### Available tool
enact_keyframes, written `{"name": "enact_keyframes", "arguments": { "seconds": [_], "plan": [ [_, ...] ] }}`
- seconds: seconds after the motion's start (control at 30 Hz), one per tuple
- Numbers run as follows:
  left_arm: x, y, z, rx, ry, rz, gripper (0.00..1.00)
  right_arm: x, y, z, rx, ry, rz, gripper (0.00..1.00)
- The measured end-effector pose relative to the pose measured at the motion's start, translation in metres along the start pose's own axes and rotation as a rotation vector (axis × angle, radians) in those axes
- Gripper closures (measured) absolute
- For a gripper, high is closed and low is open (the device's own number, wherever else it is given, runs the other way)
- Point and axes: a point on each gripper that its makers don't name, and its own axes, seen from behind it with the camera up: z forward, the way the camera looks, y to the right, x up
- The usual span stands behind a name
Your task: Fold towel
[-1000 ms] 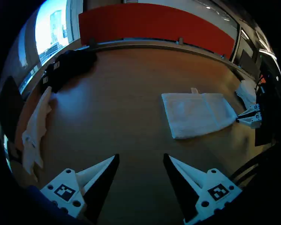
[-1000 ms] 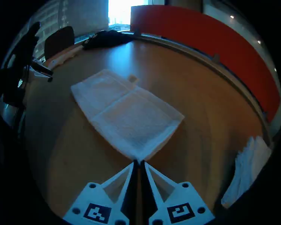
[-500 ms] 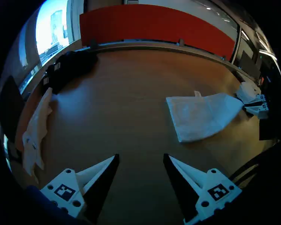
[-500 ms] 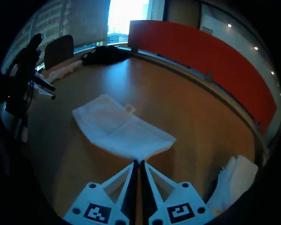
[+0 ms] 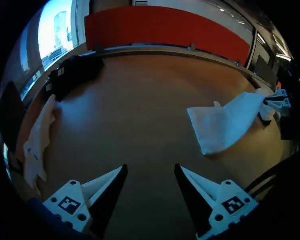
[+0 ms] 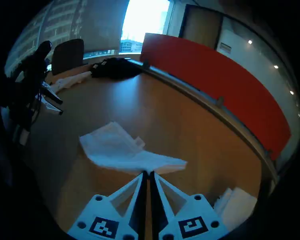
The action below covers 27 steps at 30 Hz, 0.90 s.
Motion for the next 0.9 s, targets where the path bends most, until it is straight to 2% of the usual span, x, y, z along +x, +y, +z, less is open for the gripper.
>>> {"name": "enact_keyframes", "arguments": {
  "seconds": [0.57, 0.9],
  "plan": [
    [0.001, 0.002, 0.001, -0.003, 0.002, 0.002, 0.14, 0.019, 0.016, -0.024, -0.030, 0.021, -0.036, 0.95],
    [0.003, 0.005, 0.002, -0.007, 0.005, 0.004, 0.14, 0.025, 0.011, -0.023, -0.016, 0.026, -0.057, 0.95]
  ]
}}
